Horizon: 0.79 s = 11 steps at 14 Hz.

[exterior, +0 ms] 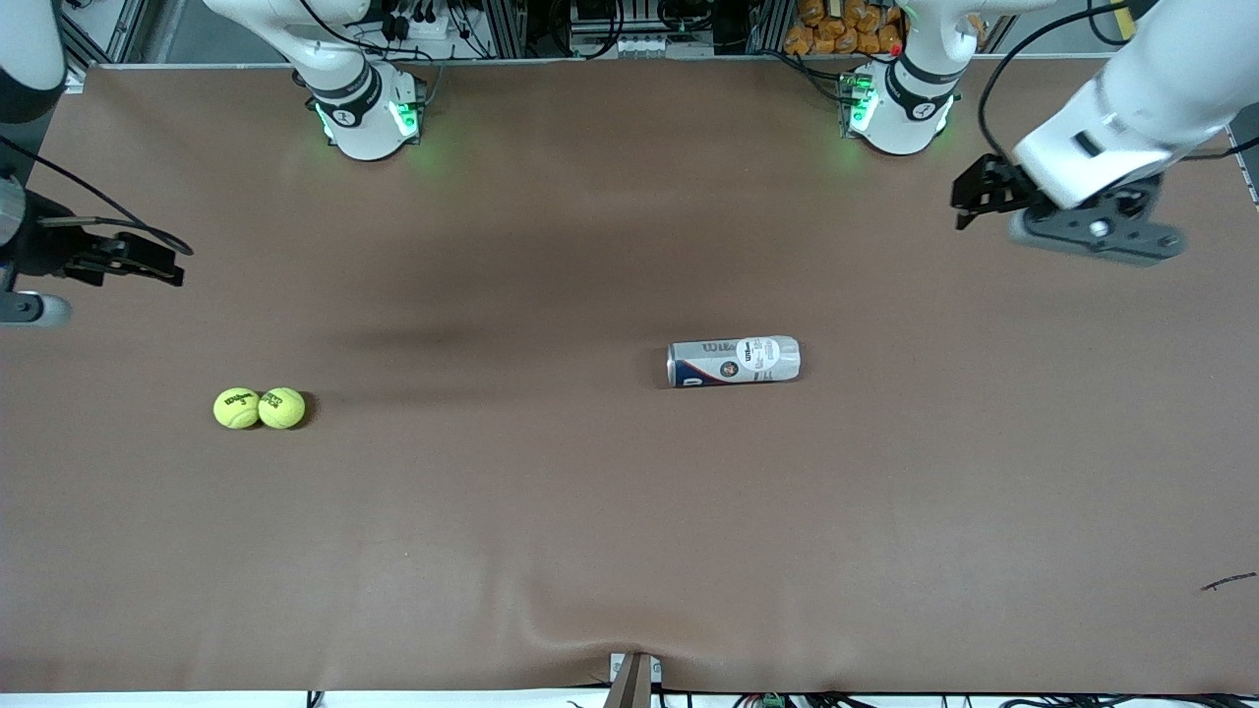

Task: Insert tennis ball vertically with right arm

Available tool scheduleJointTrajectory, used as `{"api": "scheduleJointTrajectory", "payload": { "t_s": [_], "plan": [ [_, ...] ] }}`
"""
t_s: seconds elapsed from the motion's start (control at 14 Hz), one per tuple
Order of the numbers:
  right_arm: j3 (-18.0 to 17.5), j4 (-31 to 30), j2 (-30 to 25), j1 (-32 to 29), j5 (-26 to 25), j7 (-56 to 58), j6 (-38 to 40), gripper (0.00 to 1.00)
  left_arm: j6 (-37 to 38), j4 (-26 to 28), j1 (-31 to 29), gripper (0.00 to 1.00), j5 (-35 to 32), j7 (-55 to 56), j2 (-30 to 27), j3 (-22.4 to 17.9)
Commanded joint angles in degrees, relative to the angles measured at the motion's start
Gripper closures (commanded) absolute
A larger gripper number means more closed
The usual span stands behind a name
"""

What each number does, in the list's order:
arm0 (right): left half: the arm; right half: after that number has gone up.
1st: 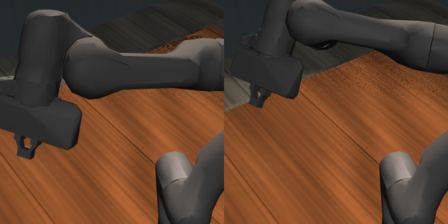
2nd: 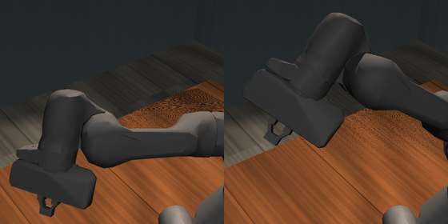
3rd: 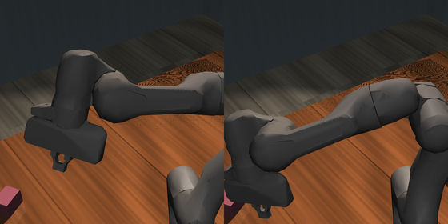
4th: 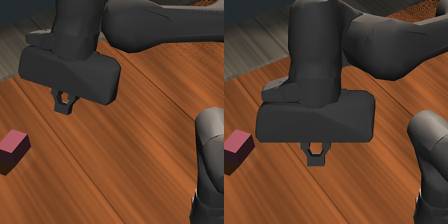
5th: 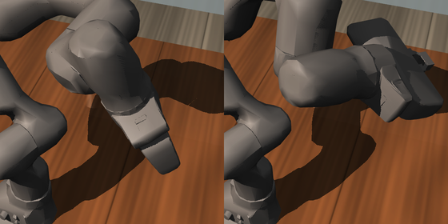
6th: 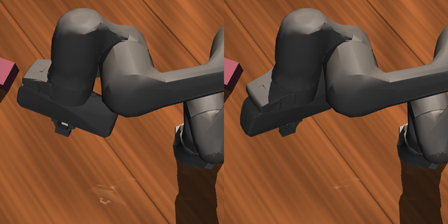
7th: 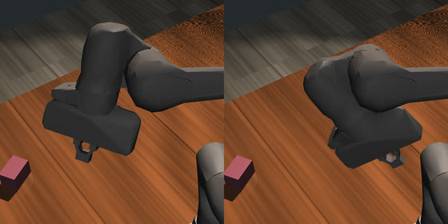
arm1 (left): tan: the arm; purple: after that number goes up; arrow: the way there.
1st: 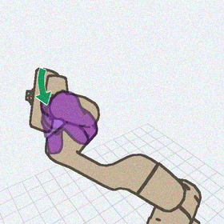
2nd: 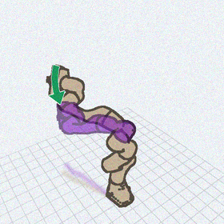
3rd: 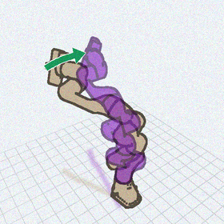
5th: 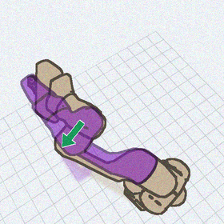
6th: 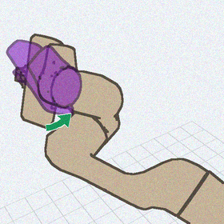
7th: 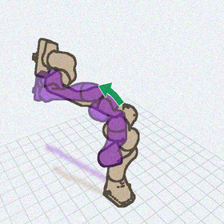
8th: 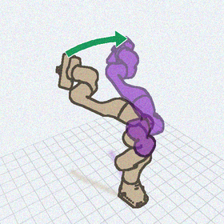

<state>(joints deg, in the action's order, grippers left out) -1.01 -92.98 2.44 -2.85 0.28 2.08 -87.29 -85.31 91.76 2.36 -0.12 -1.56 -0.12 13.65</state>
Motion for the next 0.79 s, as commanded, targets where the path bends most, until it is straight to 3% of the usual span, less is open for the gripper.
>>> {"api": "scheduleJointTrajectory", "payload": {
  "t_s": [0.0, 0.21, 0.36, 0.5, 0.72],
  "plan": [
    [0.0, -0.4, -0.4, 1.8, -0.7, 0.4, -0.2, 0.0, 0.9, -0.3, 0.0, 0.0, -0.3, -3.4, 1.9, 0.6],
    [0.1, -0.6, -0.2, 2.0, -1.4, 0.7, 0.0, 0.0, 1.5, 0.4, 0.6, 0.0, -0.3, -3.5, 1.9, 1.2],
    [0.0, -0.7, 1.9, 4.0, -7.6, 1.6, -0.4, 0.0, 2.0, 0.7, 0.6, 0.0, -0.3, -3.4, 2.2, 3.0],
    [0.0, -1.4, 3.8, 4.3, -8.3, 1.7, -0.6, 0.0, 1.9, 0.4, 0.7, 0.0, -0.3, -3.6, 3.2, 3.3],
    [0.1, -8.2, 5.2, 3.8, -8.5, 4.9, -9.6, 0.0, 1.8, 0.4, 0.7, 0.0, -0.3, -4.3, 3.3, 3.7]
  ]
}}
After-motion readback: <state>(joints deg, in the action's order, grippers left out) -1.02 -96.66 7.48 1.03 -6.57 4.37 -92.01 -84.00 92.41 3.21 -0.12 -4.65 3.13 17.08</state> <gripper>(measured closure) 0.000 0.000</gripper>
